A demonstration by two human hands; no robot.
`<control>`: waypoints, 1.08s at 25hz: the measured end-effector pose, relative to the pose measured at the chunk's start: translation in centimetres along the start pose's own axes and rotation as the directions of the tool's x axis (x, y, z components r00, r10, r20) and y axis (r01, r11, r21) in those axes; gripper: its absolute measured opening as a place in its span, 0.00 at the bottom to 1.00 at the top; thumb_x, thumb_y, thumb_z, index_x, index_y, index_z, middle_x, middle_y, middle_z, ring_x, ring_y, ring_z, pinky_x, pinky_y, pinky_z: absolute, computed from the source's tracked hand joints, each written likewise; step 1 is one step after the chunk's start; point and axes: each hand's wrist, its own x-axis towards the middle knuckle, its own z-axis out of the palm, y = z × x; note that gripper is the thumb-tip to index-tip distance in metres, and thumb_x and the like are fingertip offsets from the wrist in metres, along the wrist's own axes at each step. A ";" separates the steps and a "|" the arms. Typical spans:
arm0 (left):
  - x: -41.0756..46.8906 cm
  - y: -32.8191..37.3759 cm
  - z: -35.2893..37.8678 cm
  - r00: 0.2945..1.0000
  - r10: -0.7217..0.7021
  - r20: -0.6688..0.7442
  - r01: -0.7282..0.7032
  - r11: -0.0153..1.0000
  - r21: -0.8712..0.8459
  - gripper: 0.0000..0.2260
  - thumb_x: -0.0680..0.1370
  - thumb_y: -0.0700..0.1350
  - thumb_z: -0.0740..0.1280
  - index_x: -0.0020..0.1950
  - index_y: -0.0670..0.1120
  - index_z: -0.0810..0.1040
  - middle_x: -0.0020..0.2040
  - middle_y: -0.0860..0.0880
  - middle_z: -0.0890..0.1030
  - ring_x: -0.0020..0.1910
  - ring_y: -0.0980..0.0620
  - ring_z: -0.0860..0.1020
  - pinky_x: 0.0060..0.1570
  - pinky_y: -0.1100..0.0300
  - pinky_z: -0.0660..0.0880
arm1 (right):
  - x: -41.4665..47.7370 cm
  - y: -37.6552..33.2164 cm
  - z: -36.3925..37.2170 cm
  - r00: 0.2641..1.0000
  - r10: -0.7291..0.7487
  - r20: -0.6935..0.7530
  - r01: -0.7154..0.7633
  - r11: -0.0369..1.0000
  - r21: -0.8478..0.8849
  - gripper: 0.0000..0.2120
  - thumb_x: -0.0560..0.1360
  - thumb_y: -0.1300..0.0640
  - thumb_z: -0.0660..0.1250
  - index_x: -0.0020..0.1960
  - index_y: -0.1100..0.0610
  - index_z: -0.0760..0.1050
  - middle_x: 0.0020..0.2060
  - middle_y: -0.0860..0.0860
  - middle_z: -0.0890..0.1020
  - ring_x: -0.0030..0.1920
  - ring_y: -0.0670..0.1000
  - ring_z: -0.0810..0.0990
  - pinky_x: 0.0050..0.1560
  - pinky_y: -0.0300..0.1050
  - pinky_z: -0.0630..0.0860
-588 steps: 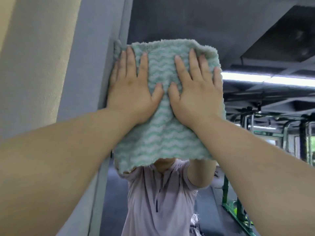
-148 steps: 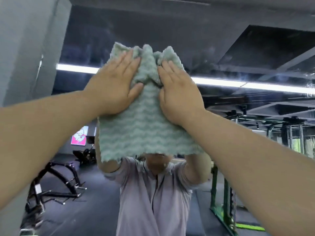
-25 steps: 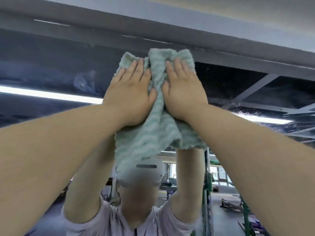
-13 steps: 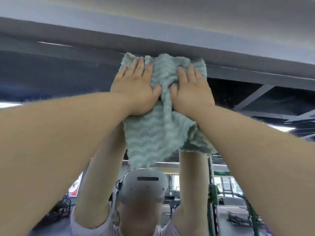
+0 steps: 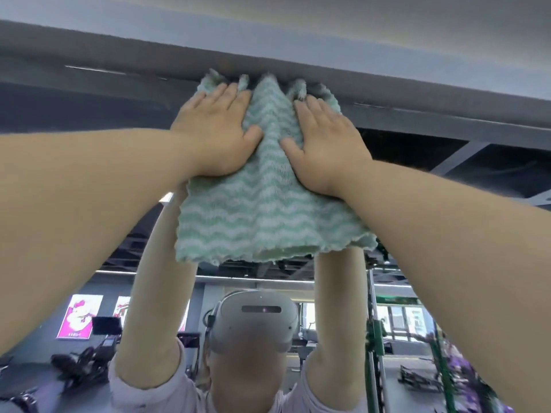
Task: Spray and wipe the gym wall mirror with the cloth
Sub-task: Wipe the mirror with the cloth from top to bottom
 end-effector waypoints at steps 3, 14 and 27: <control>0.0 0.4 0.4 1.000 -0.008 0.012 0.008 1.000 0.006 0.29 0.81 0.57 0.46 0.80 0.47 0.47 0.80 0.48 0.48 0.78 0.51 0.47 0.76 0.52 0.43 | -0.6 -0.3 0.1 1.000 0.000 0.012 0.000 1.000 0.010 0.32 0.81 0.40 0.46 0.80 0.54 0.45 0.79 0.51 0.47 0.78 0.50 0.45 0.77 0.49 0.44; -23.0 10.3 2.8 0.976 0.215 0.046 -0.212 0.976 -0.051 0.31 0.78 0.55 0.49 0.77 0.39 0.58 0.78 0.38 0.56 0.77 0.43 0.54 0.76 0.49 0.46 | -25.2 -0.2 1.2 0.996 -0.059 0.071 0.057 0.998 0.029 0.33 0.78 0.43 0.48 0.79 0.58 0.51 0.78 0.57 0.52 0.78 0.53 0.50 0.77 0.48 0.45; -32.4 12.4 3.4 0.981 0.182 0.065 -0.181 0.983 -0.019 0.31 0.77 0.52 0.53 0.75 0.35 0.60 0.75 0.34 0.61 0.76 0.39 0.58 0.75 0.45 0.51 | -33.0 -2.4 3.0 0.986 -0.155 0.059 0.148 0.984 0.102 0.29 0.78 0.51 0.51 0.77 0.60 0.57 0.77 0.58 0.58 0.77 0.54 0.54 0.77 0.52 0.51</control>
